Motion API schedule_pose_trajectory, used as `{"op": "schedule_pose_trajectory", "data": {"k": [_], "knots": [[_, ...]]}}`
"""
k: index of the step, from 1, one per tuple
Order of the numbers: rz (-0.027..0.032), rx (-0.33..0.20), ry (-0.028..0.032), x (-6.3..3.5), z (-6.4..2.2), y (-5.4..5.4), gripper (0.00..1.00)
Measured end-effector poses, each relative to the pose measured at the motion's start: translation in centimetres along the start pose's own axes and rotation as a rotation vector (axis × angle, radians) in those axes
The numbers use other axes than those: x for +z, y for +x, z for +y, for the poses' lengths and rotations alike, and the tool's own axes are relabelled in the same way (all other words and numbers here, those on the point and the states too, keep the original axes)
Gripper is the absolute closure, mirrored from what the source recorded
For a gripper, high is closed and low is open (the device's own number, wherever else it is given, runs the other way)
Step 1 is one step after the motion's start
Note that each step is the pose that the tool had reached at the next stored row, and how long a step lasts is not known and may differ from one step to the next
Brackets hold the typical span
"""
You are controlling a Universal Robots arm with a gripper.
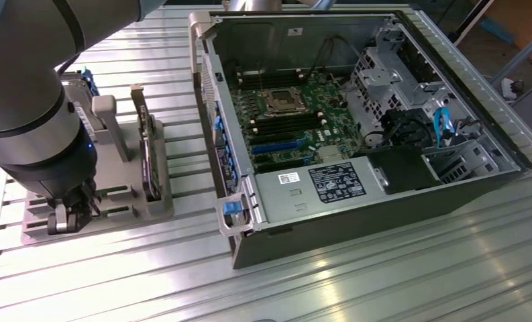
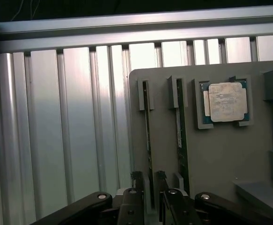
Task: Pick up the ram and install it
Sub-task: 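Pick up the ram and move it above insertion slot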
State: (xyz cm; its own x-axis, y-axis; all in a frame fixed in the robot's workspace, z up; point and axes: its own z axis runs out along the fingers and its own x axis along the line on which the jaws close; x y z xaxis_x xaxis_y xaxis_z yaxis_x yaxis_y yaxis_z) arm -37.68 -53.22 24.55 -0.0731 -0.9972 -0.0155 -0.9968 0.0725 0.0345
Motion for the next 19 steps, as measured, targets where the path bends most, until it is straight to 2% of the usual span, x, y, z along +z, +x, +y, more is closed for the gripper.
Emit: {"op": "schedule_pose_trajectory", "data": {"k": [19], "knots": [[0.0000,0.000,0.0000,1.35,-0.05,0.1,0.76]]}}
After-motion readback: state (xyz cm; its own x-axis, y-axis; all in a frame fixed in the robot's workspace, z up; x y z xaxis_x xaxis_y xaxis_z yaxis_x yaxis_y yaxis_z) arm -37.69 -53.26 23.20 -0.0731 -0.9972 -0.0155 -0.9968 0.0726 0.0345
